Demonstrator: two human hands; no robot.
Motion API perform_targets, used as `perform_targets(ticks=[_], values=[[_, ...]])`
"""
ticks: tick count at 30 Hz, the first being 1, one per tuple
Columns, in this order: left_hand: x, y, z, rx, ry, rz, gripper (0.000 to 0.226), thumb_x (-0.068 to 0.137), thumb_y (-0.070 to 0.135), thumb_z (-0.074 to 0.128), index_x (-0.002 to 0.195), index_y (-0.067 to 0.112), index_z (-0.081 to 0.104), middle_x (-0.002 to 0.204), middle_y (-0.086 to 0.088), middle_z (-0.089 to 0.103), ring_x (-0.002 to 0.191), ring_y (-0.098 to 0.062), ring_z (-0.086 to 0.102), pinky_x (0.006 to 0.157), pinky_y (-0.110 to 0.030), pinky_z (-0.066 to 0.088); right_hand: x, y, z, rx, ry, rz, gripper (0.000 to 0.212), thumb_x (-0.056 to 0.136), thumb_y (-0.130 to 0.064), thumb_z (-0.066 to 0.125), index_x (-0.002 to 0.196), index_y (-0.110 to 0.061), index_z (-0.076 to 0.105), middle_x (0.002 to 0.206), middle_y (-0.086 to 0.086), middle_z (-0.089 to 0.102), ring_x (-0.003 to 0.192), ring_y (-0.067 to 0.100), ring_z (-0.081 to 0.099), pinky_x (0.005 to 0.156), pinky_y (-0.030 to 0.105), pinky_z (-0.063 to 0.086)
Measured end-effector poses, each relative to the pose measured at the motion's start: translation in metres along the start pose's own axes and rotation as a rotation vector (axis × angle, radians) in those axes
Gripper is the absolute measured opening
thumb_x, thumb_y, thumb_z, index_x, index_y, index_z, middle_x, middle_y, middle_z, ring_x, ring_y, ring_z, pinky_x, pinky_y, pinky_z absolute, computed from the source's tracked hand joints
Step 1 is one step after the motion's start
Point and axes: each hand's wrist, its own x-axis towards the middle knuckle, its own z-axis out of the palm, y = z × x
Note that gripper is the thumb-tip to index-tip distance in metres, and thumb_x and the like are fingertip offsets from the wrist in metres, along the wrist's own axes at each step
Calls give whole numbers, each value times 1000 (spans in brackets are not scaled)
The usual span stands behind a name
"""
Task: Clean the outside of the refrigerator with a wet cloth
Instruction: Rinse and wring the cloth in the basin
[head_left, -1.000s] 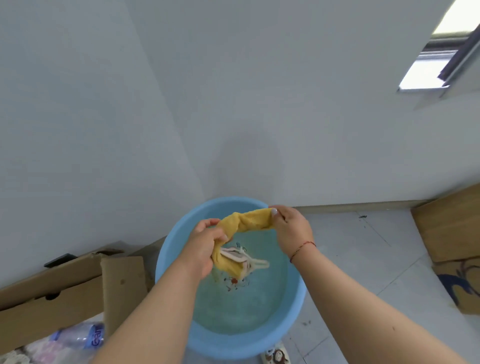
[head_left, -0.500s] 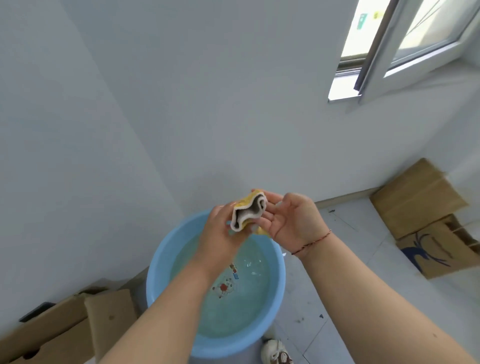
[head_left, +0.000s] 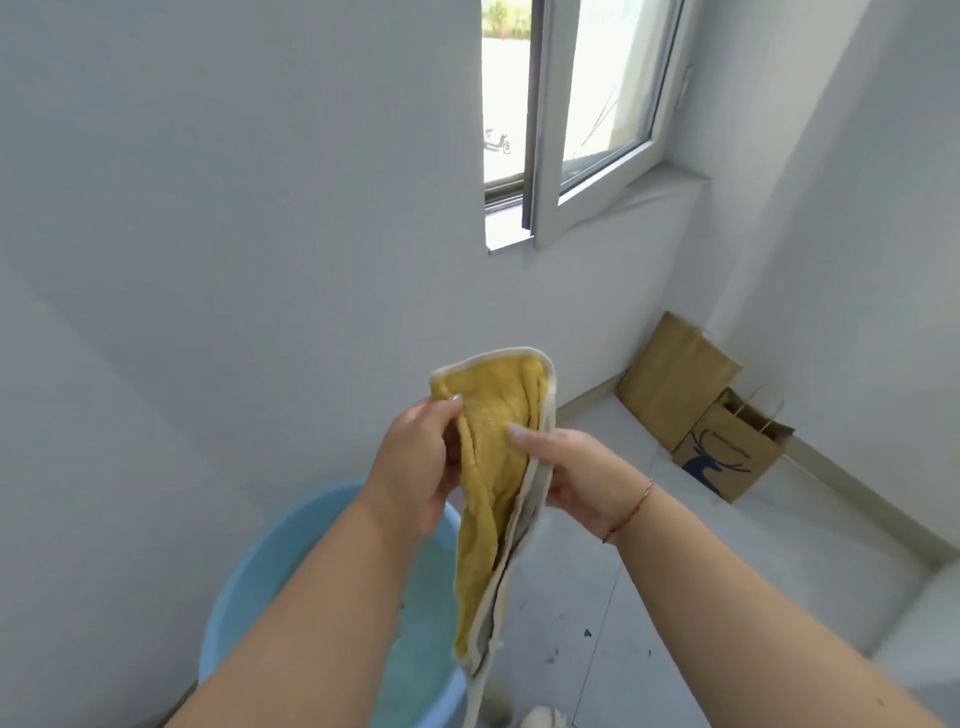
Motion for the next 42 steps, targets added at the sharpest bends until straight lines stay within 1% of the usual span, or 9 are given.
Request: perform_targets(ticks=[6, 11, 18, 24, 27, 31, 33, 38, 42], values=[[4, 0, 50, 90, -373, -152, 41, 74, 31, 70, 103, 2, 69, 94, -11, 74, 81, -22, 72, 79, -32, 58, -36, -4, -51, 175, 187, -114, 28, 94, -14, 56, 114, 6, 61, 113, 23, 67, 106, 37, 64, 93, 49, 52], [14, -22, 96, 468, -333, -154, 18, 91, 17, 66, 101, 3, 72, 100, -16, 74, 100, -31, 70, 97, -42, 53, -66, -6, -97, 237, 319, -152, 23, 98, -8, 46, 114, 1, 60, 113, 22, 66, 105, 35, 64, 94, 50, 50], [17, -43, 180, 356, -376, -96, 18, 100, 25, 53, 109, 14, 64, 100, -13, 73, 85, -26, 72, 66, -37, 58, -121, -1, -165, 90, 685, -150, 29, 103, -19, 37, 122, -10, 56, 90, 12, 64, 77, 22, 64, 70, 36, 57], [2, -62, 264, 230, -638, -275, 43, 86, 10, 71, 123, -2, 53, 114, -26, 67, 96, -35, 70, 76, -43, 57, -172, 34, -212, 317, 756, -141, 53, 90, -7, 62, 135, -15, 36, 123, 17, 56, 90, 26, 64, 74, 42, 55], [-15, -79, 308, 394, -670, -242, 57, 83, -3, 71, 128, 18, 44, 106, -22, 69, 94, -34, 71, 79, -43, 58, -215, 43, -263, 453, 855, -269, 44, 92, 6, 53, 127, -21, 46, 109, 17, 58, 70, 19, 59, 58, 30, 51], [-41, -101, 371, 720, -639, 2, 14, 90, 12, 66, 104, 15, 69, 81, -11, 71, 72, -24, 68, 77, -47, 60, -270, 50, -311, 260, 964, -295, 28, 92, 7, 47, 97, -14, 65, 99, 16, 60, 69, 18, 54, 58, 26, 49], [-53, -107, 403, 800, -743, 45, 13, 84, 16, 74, 96, 21, 73, 84, -9, 71, 80, -27, 70, 83, -47, 59, -298, 57, -331, 148, 995, -255, 24, 82, 0, 61, 101, -16, 66, 105, 12, 61, 78, 17, 58, 68, 28, 51], [-85, -123, 482, 1140, -979, 268, 55, 66, 12, 85, 113, 31, 63, 96, 5, 66, 89, -13, 65, 83, -34, 57, -366, 68, -371, -499, 989, 14, 92, 57, -27, 83, 137, -26, 39, 126, -3, 45, 109, 12, 49, 87, 24, 47], [-119, -137, 552, 1126, -1029, 382, 9, 82, 19, 74, 91, 22, 72, 75, 1, 65, 66, -12, 56, 60, -25, 47, -425, 74, -409, -663, 1117, 0, 54, 74, -15, 67, 124, -27, 51, 109, -8, 44, 96, 10, 49, 79, 15, 42]])
